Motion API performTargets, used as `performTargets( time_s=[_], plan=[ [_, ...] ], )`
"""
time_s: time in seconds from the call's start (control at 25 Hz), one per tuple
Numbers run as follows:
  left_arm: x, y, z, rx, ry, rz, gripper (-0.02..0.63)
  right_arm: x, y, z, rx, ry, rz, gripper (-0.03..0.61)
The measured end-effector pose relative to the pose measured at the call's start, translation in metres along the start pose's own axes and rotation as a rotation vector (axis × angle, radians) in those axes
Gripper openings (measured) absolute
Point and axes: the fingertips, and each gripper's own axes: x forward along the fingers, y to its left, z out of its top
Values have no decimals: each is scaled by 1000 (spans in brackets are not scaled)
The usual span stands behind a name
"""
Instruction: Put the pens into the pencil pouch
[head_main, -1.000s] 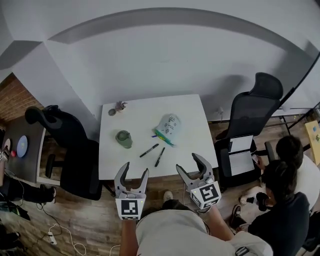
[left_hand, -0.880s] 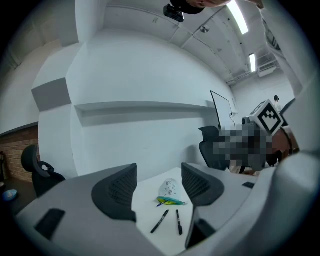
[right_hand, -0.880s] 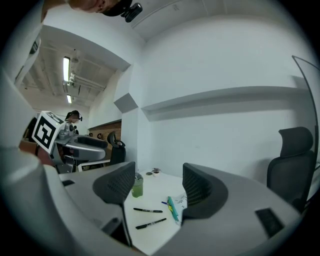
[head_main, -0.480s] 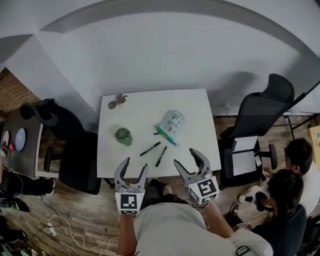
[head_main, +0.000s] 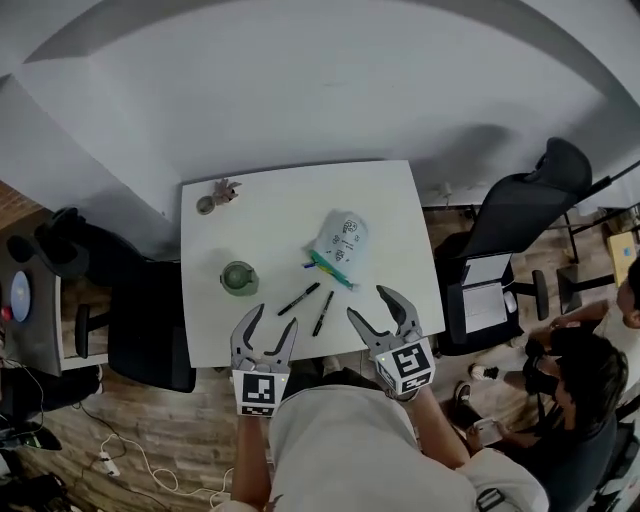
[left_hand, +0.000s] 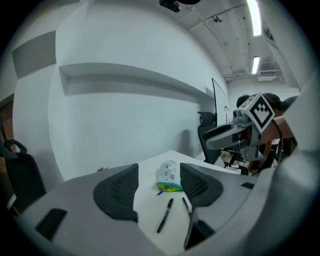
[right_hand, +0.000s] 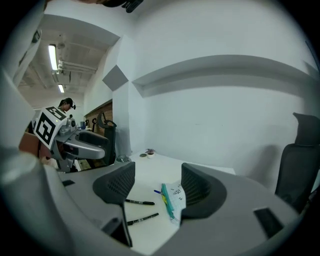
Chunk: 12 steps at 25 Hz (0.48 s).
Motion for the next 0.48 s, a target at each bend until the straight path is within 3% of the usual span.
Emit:
performTargets(
  time_s=[0.48],
  plan=[
    [50,2,-94,-3,186,-224,203,61,24,-69,-1,229,40,256]
  ],
)
